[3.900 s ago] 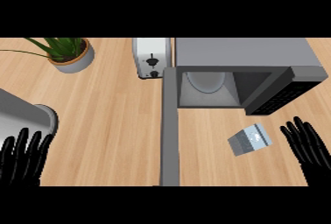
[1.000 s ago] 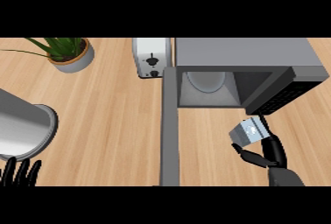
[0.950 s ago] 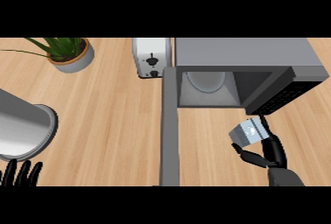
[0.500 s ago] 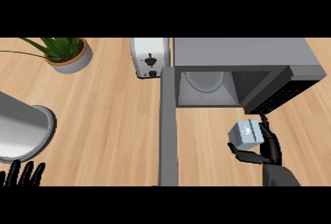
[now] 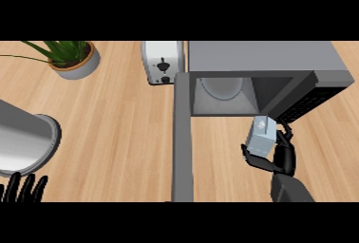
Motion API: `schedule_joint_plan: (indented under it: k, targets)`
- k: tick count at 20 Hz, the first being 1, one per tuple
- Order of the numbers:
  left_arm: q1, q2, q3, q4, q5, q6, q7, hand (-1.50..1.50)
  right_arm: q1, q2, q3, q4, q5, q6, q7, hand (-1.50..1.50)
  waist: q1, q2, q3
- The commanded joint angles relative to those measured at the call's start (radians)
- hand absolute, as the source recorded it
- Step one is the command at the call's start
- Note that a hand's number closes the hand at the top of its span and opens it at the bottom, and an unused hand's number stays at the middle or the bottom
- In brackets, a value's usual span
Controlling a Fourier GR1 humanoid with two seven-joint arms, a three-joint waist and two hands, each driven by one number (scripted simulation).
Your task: Pick up the milk, place it into the microwave and close the microwave
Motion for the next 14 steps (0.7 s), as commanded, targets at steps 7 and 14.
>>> schedule_joint_plan:
  k: [7, 14]
  targets:
    - [-0.004, -0.028, -0.034, 0.000, -0.046, 0.020, -0.005, -1.50, -0.012, 0.064, 0.085, -0.103, -0.014, -0.060, -0.061, 1.50, 0.011, -0.011, -0.001]
    - [0.040, -0.022, -0.025, -0.027, -0.009, -0.010, 0.016, -1.50, 0.105, 0.065, 0.163, -0.354, 0.007, -0.031, 0.081, 1.50, -0.010, -0.018, -0.003]
